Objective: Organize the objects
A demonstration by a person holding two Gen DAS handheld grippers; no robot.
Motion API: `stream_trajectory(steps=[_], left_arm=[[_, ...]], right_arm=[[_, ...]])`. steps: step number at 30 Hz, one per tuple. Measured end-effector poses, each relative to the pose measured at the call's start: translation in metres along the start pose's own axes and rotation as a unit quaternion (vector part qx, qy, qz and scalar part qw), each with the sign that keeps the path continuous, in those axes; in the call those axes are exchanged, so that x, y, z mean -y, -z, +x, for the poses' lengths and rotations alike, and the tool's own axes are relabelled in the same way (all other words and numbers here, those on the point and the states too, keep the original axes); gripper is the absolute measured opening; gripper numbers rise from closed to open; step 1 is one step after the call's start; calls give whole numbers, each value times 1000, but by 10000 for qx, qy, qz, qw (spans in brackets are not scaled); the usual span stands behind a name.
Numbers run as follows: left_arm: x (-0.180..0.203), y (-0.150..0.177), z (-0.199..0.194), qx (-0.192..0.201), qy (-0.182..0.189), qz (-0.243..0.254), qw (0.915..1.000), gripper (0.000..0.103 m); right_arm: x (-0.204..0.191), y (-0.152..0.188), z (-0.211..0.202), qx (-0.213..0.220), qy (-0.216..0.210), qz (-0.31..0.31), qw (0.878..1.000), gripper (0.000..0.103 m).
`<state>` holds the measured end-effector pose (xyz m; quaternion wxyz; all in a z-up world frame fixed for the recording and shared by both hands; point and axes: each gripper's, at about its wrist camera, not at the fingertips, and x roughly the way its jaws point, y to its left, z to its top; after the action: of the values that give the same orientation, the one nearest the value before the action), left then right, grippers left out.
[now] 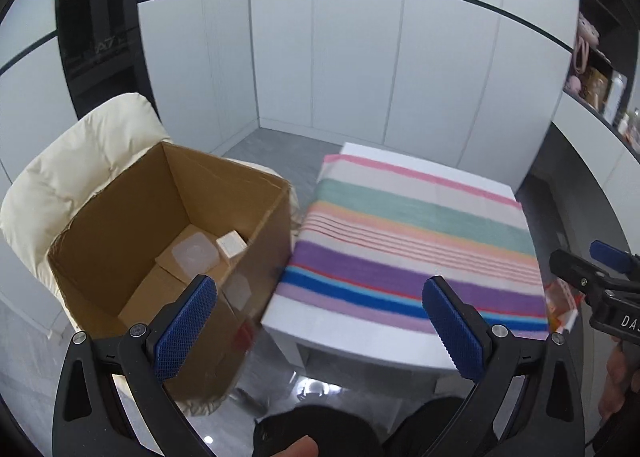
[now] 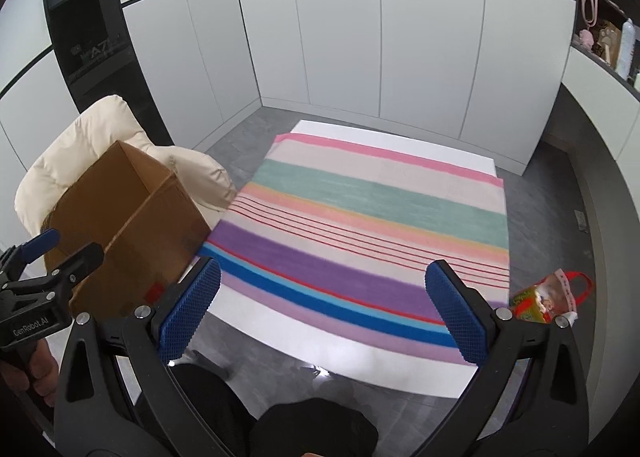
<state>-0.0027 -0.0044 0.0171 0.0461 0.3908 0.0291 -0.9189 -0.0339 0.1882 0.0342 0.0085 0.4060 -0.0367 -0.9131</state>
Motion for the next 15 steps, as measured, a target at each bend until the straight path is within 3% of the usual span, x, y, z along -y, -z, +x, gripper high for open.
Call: stream_trajectory(steps=[4, 15], left_arm=[[14, 6, -10, 85, -13, 273, 9996, 103], [27, 16, -15, -122, 59, 336, 9993, 103]], right_arm=[[16, 19, -17, -42, 66, 55, 10000, 103], [37, 53, -47, -114, 211, 126, 9996, 103]])
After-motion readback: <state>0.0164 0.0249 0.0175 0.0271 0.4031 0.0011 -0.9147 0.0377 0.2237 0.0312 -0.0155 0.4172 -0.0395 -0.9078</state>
